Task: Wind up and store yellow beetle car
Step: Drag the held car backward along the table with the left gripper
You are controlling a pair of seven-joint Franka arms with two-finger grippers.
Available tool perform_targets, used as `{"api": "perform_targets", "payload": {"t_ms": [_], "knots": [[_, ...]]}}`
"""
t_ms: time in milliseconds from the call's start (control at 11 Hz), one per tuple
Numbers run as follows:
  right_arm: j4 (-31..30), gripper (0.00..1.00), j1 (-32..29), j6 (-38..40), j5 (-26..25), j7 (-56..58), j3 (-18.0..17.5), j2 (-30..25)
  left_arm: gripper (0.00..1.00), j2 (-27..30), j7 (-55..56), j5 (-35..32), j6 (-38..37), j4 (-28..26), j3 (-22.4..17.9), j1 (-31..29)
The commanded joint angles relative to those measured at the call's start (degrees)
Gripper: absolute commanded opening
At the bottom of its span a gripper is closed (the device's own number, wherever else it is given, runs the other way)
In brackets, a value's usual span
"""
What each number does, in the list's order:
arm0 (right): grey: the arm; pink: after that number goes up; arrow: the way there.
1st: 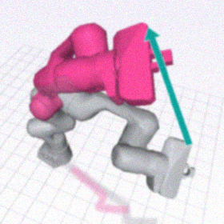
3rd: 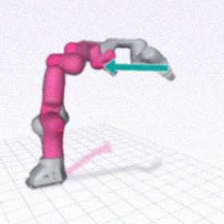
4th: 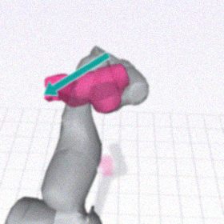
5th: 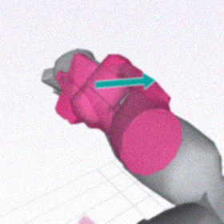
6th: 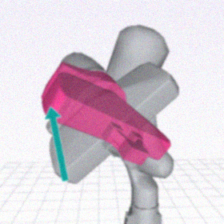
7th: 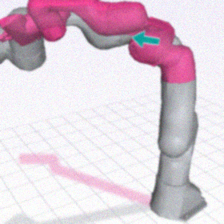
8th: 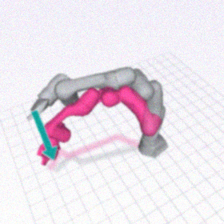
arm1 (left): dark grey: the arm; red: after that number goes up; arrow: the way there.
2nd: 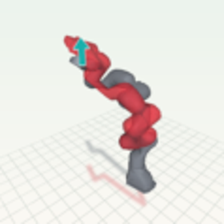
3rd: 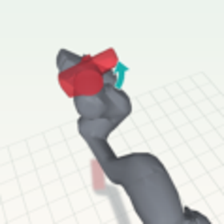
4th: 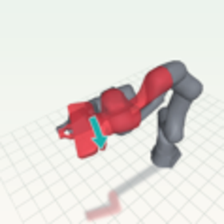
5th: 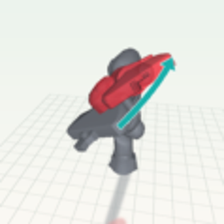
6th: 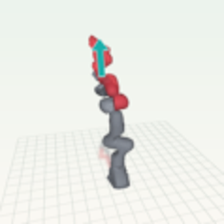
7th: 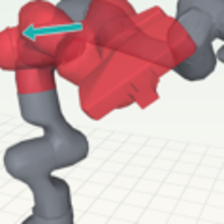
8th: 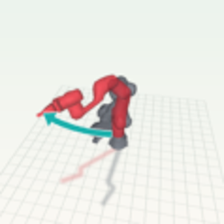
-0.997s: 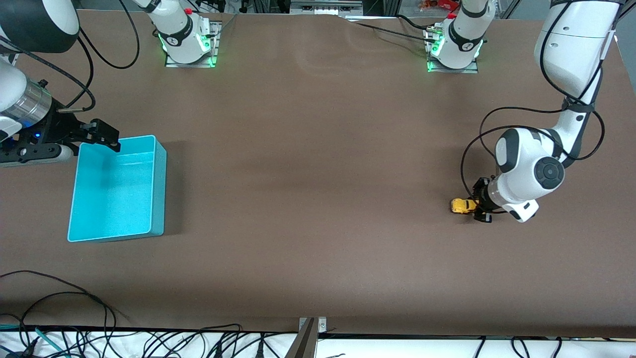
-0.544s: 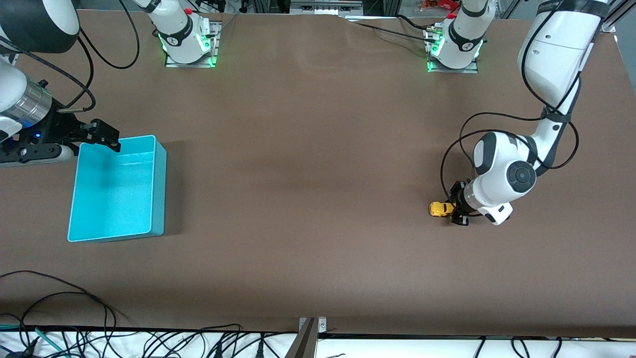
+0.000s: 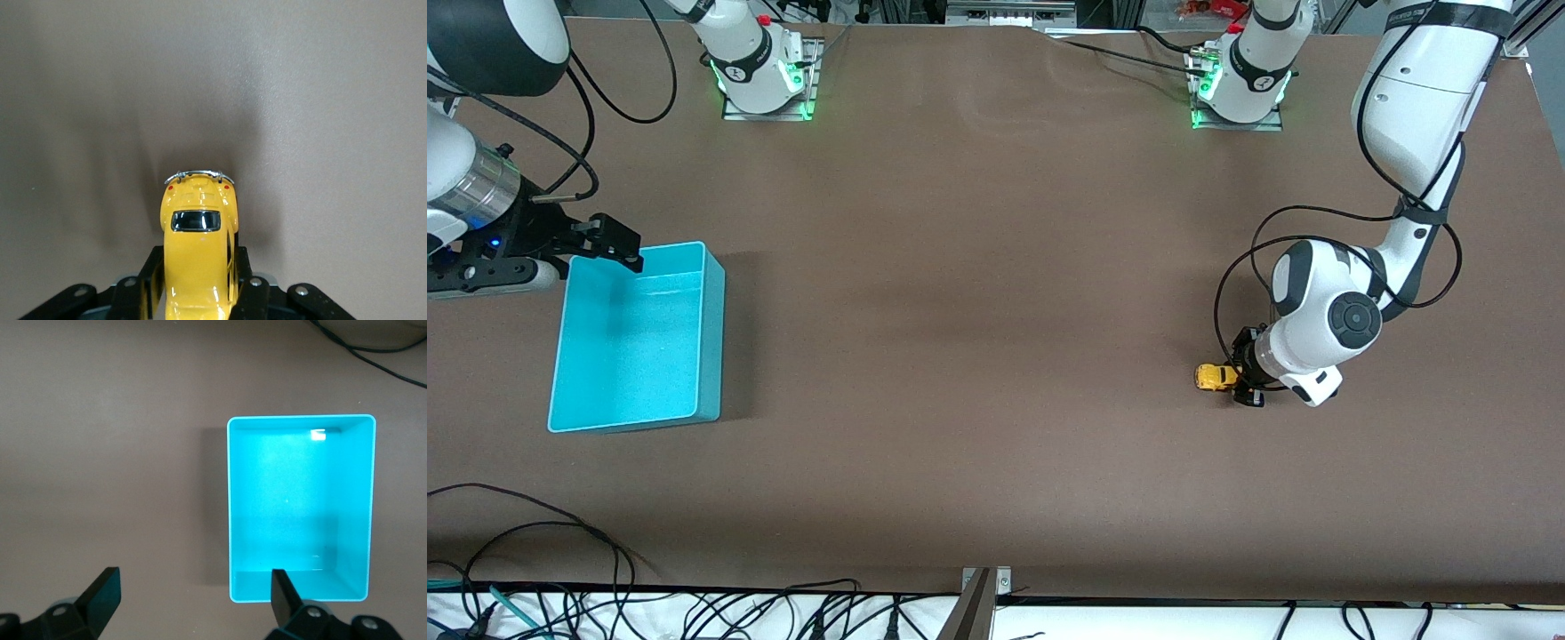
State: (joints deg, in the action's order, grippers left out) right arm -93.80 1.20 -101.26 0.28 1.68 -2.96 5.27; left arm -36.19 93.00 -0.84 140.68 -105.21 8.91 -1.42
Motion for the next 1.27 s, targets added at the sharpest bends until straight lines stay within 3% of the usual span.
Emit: {"api": "perform_targets", "payload": {"t_ms": [0,634,1178], "knots": [[0.99,1.0,-0.32,-0.61,-0.1,0.08,-0.21,0.35,0.0,-3.53,0.16,-2.67,0.91,1.85,-1.0,-0.42],[0.37,1.0,-0.32,0.35,-0.37,0.08,-0.12,1.06,0.0,-6.35,-0.89,-7.68,0.91,2.2,-4.69,-1.48],[0.63,1.0,-0.23,1.5,-0.37,0.08,-0.21,0.97,0.0,-6.61,-3.79,-7.68,0.91,2.2,-6.1,-1.92]]}}
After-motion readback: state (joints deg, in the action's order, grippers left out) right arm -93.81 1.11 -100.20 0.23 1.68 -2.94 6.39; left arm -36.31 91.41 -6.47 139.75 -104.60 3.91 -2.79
